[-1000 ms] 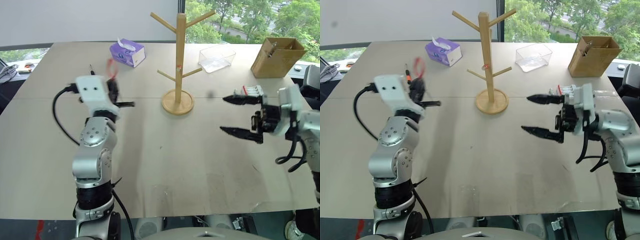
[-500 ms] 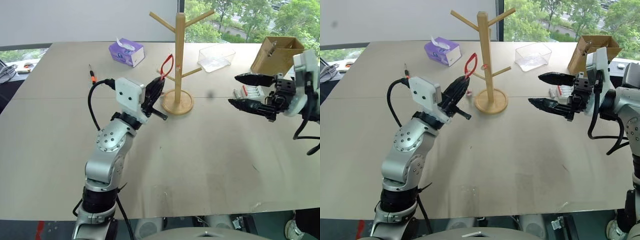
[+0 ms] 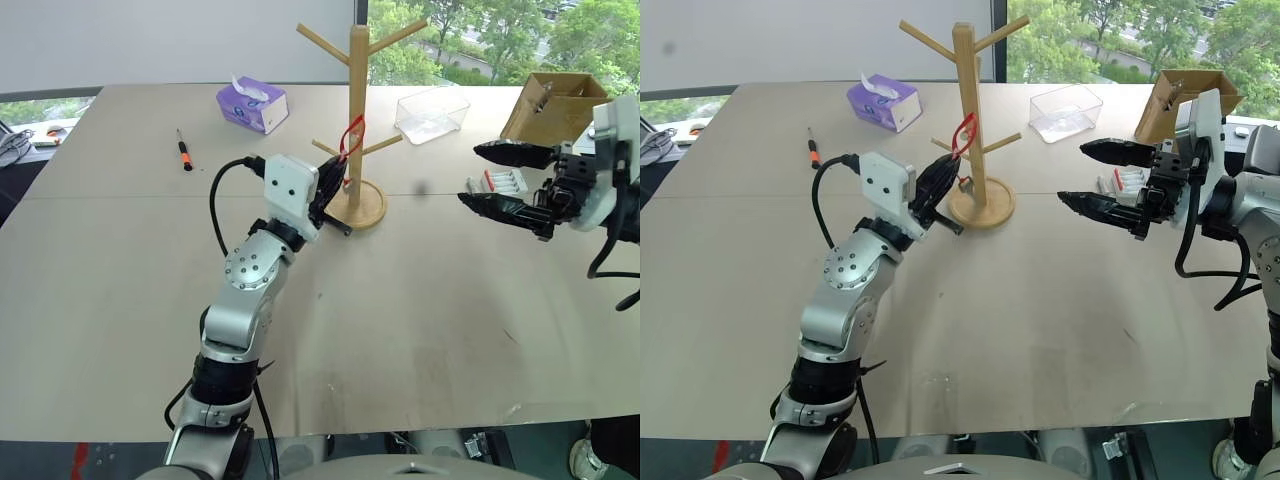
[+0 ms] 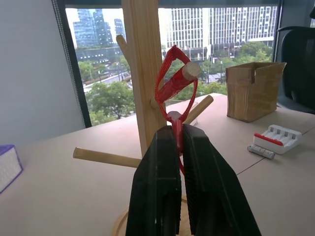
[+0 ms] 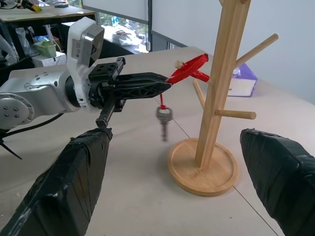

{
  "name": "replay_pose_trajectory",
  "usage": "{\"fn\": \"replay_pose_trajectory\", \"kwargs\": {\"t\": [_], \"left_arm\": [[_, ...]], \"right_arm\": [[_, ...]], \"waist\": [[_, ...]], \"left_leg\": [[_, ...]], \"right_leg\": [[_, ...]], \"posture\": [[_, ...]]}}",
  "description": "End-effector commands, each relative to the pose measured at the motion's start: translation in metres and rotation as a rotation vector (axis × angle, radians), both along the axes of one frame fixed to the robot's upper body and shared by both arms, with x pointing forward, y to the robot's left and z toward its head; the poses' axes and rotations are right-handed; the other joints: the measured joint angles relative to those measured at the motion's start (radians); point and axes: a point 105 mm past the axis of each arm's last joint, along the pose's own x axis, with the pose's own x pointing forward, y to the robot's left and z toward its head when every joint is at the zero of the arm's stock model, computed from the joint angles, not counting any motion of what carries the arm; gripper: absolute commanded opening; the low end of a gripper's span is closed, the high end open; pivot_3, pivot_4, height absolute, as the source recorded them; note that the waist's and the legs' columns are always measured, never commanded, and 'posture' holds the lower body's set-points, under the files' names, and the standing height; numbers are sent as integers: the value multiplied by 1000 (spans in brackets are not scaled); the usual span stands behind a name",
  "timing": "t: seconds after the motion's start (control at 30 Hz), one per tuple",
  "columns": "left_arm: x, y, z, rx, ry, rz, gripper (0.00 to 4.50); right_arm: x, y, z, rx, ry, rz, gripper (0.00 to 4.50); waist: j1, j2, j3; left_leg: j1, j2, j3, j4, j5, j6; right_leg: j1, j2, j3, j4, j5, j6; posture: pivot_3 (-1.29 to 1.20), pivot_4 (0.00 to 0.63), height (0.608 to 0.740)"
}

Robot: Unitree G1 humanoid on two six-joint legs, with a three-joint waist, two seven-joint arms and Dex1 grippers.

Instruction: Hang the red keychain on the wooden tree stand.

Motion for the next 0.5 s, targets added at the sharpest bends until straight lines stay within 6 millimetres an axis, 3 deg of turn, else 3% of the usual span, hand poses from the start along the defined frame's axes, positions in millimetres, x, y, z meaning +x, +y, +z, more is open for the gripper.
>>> {"fn": "replay_pose_trajectory", "kwargs": {"t": [0.03, 0.2, 0.23, 0.5], "left_arm": [[2, -10, 11, 11, -57, -6, 40], [4, -11, 14, -4, -76, -1, 40], [3, -13, 13, -3, -75, -8, 705], [5, -10, 11, -26, -59, 29, 4230]], "right_arm": [[-5, -1, 13, 4, -70, -10, 4500], [-4, 0, 12, 3, -73, -14, 4500], [-4, 0, 11, 3, -73, -15, 4500], [1, -1, 8, 15, -72, -45, 4500]], "waist": [[0, 0, 0], [0, 0, 0], [0, 0, 0], [0, 0, 0]], "left_leg": [[0, 0, 0, 0, 0, 0], [0, 0, 0, 0, 0, 0], [0, 0, 0, 0, 0, 0], [0, 0, 0, 0, 0, 0]], "right_leg": [[0, 0, 0, 0, 0, 0], [0, 0, 0, 0, 0, 0], [0, 0, 0, 0, 0, 0], [0, 0, 0, 0, 0, 0]], "posture": [[0, 150, 740], [0, 150, 740], [0, 150, 740], [0, 150, 740]]}}
